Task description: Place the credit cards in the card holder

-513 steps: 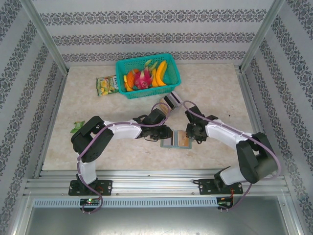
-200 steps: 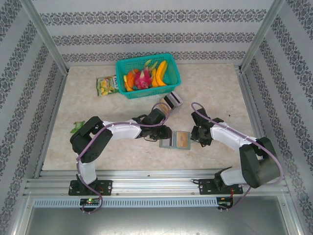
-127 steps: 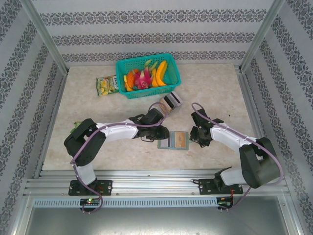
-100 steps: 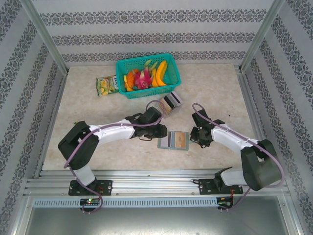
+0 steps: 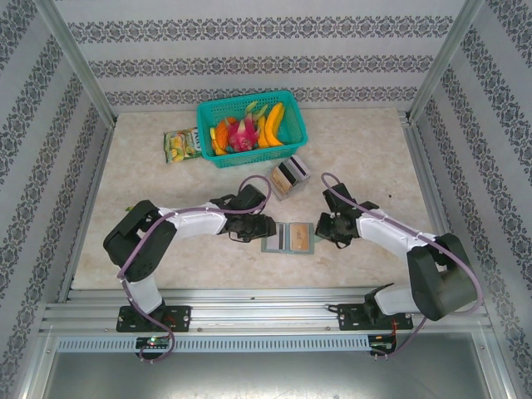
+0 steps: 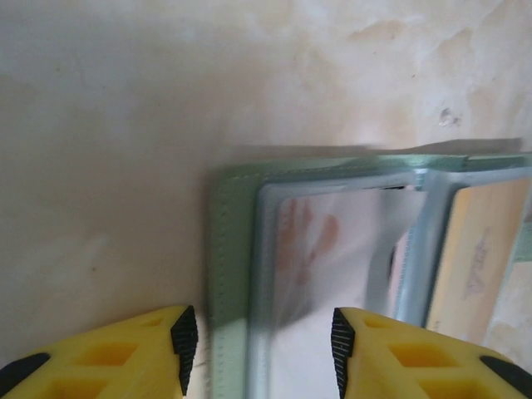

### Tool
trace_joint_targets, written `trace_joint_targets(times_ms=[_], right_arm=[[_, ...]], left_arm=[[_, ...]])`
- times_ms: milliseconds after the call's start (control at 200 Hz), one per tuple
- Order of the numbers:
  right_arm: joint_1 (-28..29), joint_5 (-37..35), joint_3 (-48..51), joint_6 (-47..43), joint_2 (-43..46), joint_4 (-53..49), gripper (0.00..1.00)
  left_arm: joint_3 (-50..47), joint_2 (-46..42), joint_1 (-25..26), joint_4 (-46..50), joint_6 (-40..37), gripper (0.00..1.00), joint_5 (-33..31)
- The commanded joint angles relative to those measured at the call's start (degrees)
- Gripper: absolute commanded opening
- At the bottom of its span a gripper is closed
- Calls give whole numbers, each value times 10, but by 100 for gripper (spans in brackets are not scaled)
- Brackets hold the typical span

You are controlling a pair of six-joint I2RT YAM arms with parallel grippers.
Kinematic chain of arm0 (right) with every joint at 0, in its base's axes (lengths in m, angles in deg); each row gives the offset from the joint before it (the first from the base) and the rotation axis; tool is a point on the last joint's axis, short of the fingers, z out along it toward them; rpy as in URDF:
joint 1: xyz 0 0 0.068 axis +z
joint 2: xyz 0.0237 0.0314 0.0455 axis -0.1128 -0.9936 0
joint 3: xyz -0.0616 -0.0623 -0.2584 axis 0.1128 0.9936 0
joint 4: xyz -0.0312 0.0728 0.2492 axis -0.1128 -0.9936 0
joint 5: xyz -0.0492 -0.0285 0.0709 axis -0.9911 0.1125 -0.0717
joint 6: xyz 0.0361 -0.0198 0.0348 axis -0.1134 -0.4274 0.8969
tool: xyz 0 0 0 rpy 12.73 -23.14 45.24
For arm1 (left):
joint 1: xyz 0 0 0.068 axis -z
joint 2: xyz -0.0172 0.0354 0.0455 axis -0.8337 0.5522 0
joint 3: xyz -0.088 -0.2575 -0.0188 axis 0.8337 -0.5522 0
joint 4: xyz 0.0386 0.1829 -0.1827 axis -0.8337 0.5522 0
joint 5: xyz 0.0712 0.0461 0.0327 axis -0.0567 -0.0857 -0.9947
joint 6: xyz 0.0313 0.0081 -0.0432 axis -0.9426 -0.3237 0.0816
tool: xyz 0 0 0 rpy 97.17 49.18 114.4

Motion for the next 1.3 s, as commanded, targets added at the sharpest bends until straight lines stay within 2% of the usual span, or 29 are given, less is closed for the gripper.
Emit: trace_joint_targets(times_ms=[0, 345, 460, 769, 1139, 1294], right_arm=[[17, 15, -25, -31, -18, 8, 3], [57, 6, -74, -48, -73, -9, 4], [61, 8, -81, -46, -89, -7, 4], [65, 3, -81, -43, -131, -6, 3], [64, 4, -76, -38, -136, 7, 3], [61, 7, -68, -32, -125, 17, 3]], left_arm=[[-7, 3, -3, -7, 17, 52, -5], [-42, -18, -12, -13, 28, 59, -33], [-29, 8, -15, -16, 29, 57, -4], [-48, 16, -15, -182, 69, 49, 114], [-51, -27, -14, -231, 75, 45, 141], [-39, -39, -14, -249, 66, 49, 164]])
